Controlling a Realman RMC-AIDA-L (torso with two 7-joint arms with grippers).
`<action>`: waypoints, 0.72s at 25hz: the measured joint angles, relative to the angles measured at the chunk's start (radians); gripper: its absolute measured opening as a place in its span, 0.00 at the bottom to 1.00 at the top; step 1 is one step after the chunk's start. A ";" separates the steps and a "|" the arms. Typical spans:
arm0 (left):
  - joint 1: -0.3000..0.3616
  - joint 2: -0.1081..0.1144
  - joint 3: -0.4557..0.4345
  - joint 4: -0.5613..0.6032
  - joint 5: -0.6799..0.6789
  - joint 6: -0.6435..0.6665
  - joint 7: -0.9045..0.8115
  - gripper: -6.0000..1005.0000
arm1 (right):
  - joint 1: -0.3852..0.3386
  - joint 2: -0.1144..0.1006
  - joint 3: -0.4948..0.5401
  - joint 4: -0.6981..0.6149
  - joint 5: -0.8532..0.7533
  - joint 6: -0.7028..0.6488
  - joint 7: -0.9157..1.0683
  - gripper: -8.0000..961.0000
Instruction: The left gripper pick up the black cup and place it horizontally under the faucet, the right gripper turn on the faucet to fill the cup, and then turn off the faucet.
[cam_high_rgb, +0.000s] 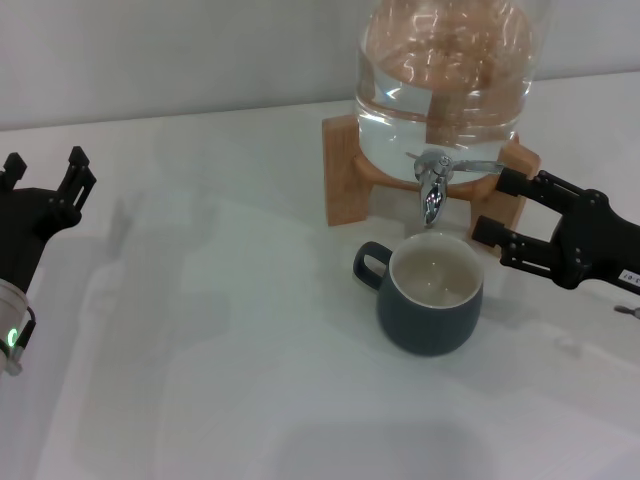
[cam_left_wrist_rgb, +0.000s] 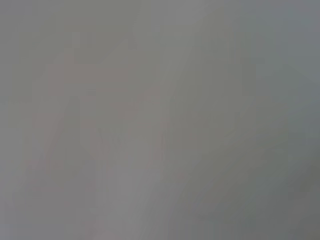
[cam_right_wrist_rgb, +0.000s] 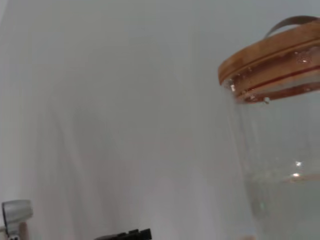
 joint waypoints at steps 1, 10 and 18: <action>0.000 0.000 0.000 0.000 0.000 -0.001 0.000 0.78 | -0.001 0.000 0.002 0.000 0.000 -0.006 0.000 0.86; 0.001 0.002 0.000 0.000 0.000 -0.002 0.000 0.78 | 0.007 0.001 0.002 0.000 0.002 -0.056 -0.001 0.86; 0.002 0.001 -0.002 0.000 0.000 -0.002 0.000 0.78 | 0.020 0.003 0.004 0.000 0.009 -0.065 -0.002 0.86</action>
